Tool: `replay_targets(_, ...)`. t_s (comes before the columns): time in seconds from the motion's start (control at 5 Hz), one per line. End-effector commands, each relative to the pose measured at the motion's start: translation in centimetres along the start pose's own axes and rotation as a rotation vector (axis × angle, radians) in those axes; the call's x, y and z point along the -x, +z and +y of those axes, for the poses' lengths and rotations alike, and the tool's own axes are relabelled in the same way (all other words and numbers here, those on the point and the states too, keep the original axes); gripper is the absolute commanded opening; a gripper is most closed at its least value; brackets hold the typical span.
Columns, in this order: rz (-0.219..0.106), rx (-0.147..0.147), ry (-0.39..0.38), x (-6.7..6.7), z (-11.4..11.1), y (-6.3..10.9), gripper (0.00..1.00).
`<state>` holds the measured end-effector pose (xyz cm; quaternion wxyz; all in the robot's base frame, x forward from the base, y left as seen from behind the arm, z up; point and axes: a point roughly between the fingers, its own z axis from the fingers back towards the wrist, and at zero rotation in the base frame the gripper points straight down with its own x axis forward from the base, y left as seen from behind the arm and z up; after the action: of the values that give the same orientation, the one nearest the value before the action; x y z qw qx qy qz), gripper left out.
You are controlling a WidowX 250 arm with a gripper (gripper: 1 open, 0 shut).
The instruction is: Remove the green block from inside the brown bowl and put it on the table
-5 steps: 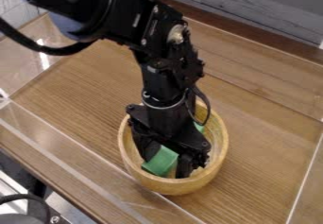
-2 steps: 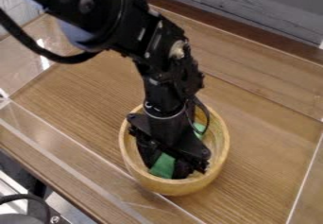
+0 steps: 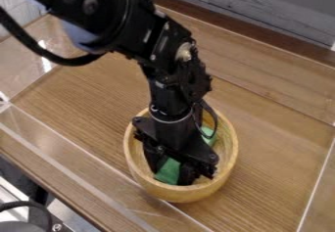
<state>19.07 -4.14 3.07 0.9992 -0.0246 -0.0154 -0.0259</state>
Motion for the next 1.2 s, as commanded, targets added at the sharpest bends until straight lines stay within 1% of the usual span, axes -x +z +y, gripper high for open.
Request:
replay_targets(0.0, -0.026, 0.001, -0.012, -0.68, -0.21, 0.39, 0.0)
replay_targets(1.0, -0.028, -0.005, -0.014, -1.04, -0.13, 0.33, 0.0)
